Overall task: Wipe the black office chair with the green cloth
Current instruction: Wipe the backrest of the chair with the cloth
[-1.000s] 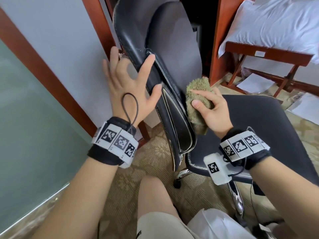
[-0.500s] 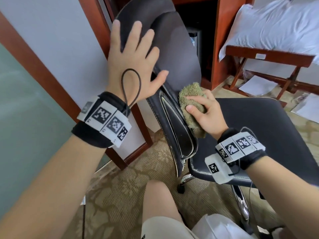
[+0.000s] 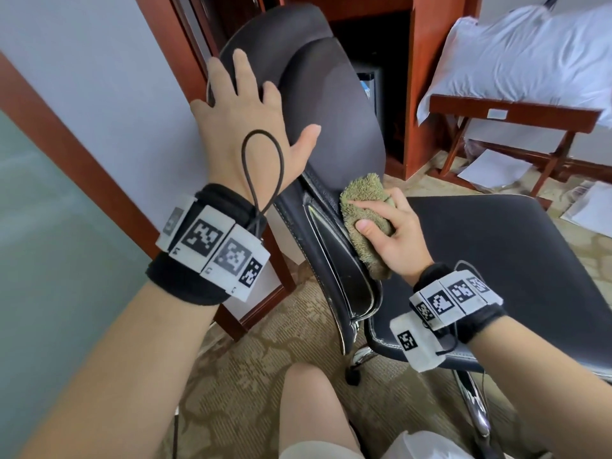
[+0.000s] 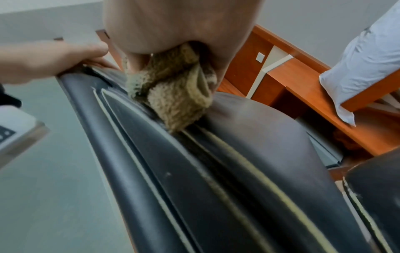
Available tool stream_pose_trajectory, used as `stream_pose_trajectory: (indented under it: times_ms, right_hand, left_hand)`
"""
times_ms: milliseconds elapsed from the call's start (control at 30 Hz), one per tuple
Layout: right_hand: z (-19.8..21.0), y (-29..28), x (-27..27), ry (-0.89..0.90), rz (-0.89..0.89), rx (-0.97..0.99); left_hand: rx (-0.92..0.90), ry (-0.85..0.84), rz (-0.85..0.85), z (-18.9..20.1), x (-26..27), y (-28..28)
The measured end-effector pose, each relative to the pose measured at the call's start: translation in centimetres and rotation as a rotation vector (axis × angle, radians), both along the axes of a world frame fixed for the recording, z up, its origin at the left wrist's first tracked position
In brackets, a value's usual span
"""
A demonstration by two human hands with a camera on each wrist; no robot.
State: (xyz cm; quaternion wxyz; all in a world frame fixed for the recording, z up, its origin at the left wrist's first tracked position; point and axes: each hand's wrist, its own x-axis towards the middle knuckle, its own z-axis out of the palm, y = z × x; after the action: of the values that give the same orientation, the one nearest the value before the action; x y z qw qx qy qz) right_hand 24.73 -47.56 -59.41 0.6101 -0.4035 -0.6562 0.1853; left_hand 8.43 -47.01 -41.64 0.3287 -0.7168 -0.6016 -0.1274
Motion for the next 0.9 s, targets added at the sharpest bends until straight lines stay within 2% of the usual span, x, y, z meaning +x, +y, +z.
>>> stream_pose_trajectory:
  times_ms: [100, 233, 300, 533, 633, 800, 900]
  right_hand:
    - [0.5, 0.1, 0.6, -0.034, 0.004, -0.022]
    - [3.4, 0.7, 0.7, -0.086, 0.003, 0.075]
    - [3.7, 1.3, 0.5, -0.12, 0.058, 0.097]
    - [-2.3, 0.0, 2.8, -0.228, 0.143, -0.05]
    - [-1.4, -0.2, 3.5, -0.272, 0.114, -0.104]
    - [3.1, 0.6, 0.9, -0.16, 0.034, 0.066]
    - [2.4, 1.1, -0.7, -0.112, 0.056, 0.086]
  left_hand:
    - [0.005, -0.011, -0.007, 0.0, 0.1, 0.2]
    - [0.013, -0.029, -0.016, -0.2, 0.1, 0.3]
    - [0.018, -0.039, -0.024, -0.3, -0.1, 0.4]
    - [-0.001, -0.047, -0.012, -0.2, -0.3, 0.6]
    - [0.0, -0.047, -0.012, -0.1, 0.0, 0.6]
    - [0.028, -0.063, -0.029, -0.3, -0.1, 0.7]
    - [0.051, -0.095, -0.026, -0.5, -0.2, 0.8]
